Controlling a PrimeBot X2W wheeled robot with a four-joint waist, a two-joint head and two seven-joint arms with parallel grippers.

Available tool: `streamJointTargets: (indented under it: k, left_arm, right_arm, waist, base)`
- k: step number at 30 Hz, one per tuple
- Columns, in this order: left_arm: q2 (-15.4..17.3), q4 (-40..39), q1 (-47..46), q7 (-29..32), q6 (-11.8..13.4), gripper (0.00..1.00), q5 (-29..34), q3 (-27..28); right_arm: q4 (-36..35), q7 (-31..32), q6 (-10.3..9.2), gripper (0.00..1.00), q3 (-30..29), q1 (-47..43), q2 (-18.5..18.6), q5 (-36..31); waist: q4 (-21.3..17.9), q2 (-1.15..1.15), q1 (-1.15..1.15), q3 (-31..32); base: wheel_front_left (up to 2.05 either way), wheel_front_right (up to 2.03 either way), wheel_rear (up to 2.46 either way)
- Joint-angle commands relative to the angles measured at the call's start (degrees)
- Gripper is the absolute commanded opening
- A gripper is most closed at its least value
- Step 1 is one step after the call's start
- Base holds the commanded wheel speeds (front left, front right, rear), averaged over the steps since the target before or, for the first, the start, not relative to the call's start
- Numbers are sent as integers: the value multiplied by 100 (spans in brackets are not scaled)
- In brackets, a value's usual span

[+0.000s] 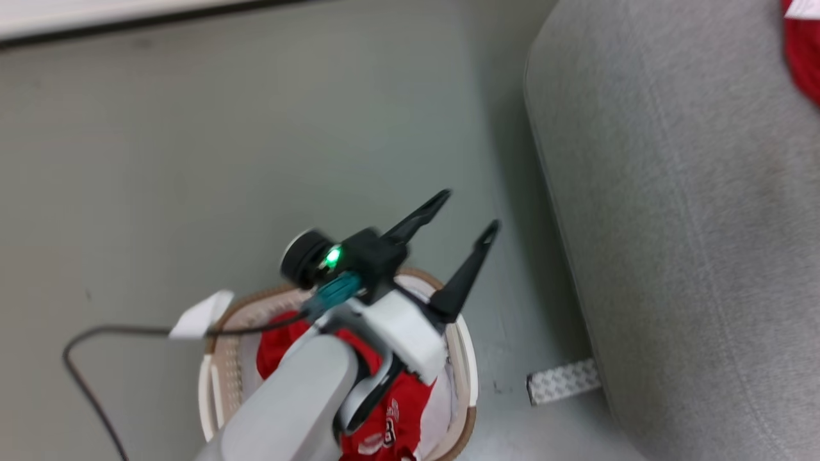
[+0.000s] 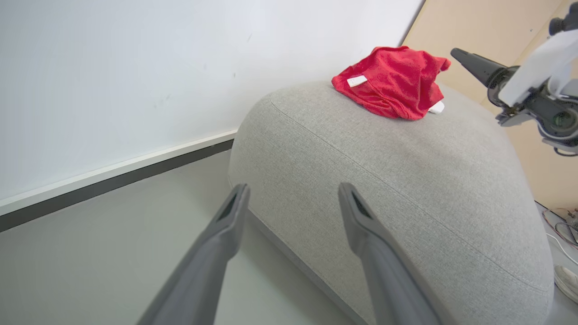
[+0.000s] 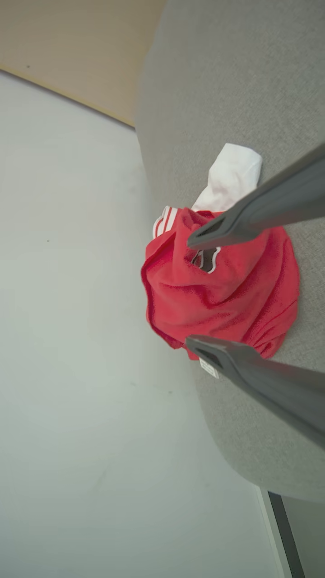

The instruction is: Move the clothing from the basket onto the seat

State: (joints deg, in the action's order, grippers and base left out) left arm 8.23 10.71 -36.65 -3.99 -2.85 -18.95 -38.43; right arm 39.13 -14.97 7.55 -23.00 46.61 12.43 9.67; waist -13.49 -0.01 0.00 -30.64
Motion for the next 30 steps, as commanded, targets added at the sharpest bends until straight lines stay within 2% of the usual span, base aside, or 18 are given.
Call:
streamJointTargets:
  k: [1, 7, 16, 23, 30]
  left_arm:
    - [43, 32, 216, -139, 67, 100, -115, 82]
    - [146, 256, 1005, -681, 444, 100, -372, 439]
    - [311, 321, 2238, -1055, 926, 100, -675, 951]
    - [413, 181, 3102, -1113, 1081, 100, -714, 1457]
    - [175, -96, 3755, -1115, 1037, 100, -432, 1998]
  right_arm:
    - [-274, -14, -12, 100, 74, -336, -84, -54]
    - [-1421, -13, -13, 100, 476, -1563, -360, -220]
    - [-2277, -15, -13, 100, 1088, -3211, -716, -414]
    - [-2593, -15, -12, 100, 1659, -4153, -912, -535]
    - [-2559, -15, -12, 100, 1992, -4736, -957, -395]
  waist:
    - [74, 1, 0, 480]
    - [278, 1, 0, 1447]
    - [732, 1, 0, 2634]
    - [975, 1, 0, 3064]
    - [1112, 1, 0, 3290]
  base:
    - [0, 0, 0]
    - [0, 0, 0]
    - [0, 0, 0]
    - [0, 0, 0]
    - [0, 0, 0]
